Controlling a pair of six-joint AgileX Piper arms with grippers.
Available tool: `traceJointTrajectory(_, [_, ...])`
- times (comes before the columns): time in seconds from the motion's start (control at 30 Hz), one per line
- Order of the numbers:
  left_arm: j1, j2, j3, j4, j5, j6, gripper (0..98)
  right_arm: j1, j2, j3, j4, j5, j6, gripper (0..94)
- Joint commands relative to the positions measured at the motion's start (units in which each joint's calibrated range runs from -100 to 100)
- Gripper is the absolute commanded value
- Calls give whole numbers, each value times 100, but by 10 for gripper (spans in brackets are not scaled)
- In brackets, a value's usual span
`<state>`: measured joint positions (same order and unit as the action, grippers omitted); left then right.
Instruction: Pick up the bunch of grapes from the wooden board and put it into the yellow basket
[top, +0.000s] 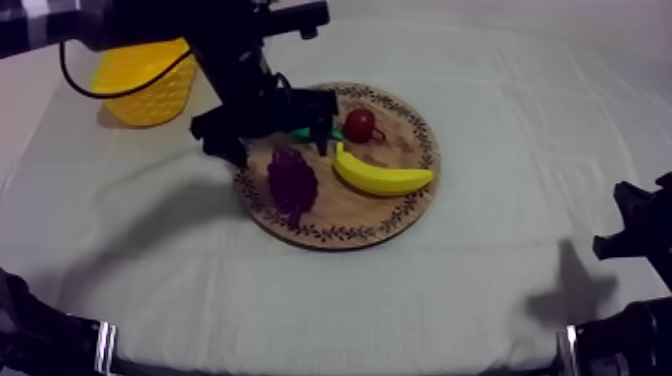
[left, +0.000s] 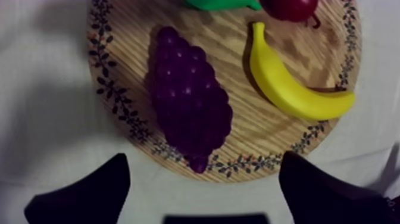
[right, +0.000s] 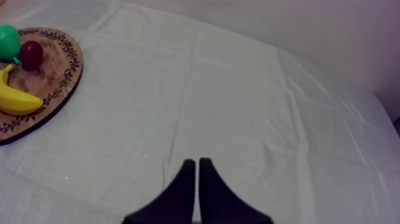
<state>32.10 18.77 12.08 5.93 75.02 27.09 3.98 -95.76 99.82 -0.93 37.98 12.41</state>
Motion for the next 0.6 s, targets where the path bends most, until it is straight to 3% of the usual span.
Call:
traceJointTrajectory(0.0, [-5,195,-9,24,-46,21,953,0,0,-4,-2,0,2,3])
traceJointTrajectory(0.27, [-36,779,-174,86,-150,128,956,0,0,-4,-2,0,2,3])
traceJointTrajectory(0.57, [-94,1384,-397,187,-168,39,955,0,0,-4,-2,0,2,3])
